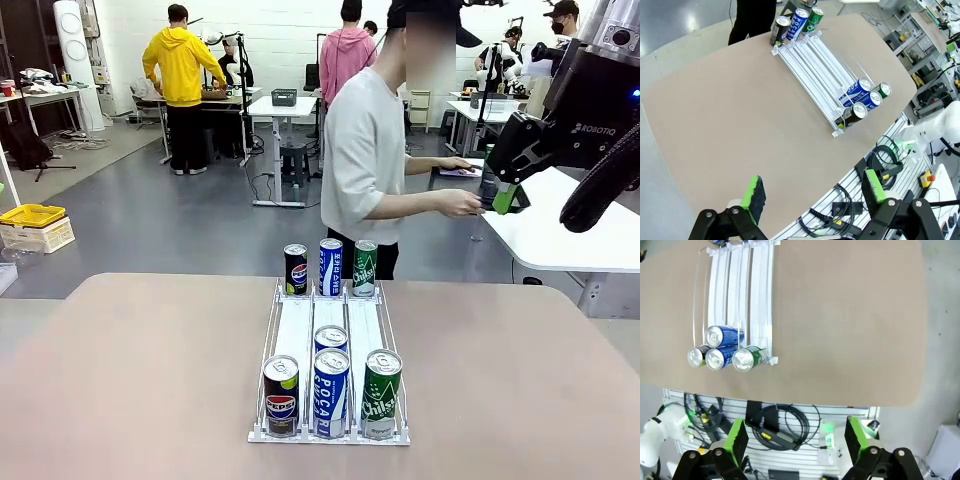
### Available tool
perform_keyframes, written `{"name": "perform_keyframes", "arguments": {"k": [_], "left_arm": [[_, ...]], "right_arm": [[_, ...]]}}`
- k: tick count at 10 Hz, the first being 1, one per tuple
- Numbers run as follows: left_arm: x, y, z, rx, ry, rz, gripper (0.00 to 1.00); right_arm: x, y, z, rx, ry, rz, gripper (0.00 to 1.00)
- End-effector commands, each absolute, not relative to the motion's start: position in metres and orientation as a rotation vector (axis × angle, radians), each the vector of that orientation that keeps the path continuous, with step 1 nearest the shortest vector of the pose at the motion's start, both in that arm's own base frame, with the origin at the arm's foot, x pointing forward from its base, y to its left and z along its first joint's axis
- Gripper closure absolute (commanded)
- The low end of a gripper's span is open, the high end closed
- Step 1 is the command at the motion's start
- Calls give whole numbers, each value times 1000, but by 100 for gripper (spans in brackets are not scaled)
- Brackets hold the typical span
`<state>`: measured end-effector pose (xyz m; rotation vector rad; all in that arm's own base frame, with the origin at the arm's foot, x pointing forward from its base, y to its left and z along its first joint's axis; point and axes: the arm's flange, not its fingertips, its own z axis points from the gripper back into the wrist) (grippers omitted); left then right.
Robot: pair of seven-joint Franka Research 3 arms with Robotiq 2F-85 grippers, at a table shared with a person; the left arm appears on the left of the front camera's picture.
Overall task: Retrieve and hand over the desired beverage to the person.
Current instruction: Place the picked can on the Handle tray extended by the person.
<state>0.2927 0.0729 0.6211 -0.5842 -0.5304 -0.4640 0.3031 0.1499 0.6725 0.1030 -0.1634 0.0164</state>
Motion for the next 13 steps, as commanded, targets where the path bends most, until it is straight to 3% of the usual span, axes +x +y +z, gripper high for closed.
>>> {"name": "perform_keyframes", "arguments": {"k": [1,5,6,8,10,13], "left_arm": [[292,74,620,-583,-528,-472,0],[292,74,620,-583,-528,-472,0],[292,74,620,-583,-528,-472,0],[292,74,620,-583,-528,-472,0],[292,74,620,-583,-528,-472,0],[292,74,620,-583,-528,-472,0]], "right_arm": [[303,149,672,109,-165,20,0],[303,150,672,103,-163,16,0],[302,125,673,145,-189,154,0],[314,61,662,324,-362,391,0],[326,18,644,414,-609,487,0],[345,-20,599,538,-628,576,0]]}}
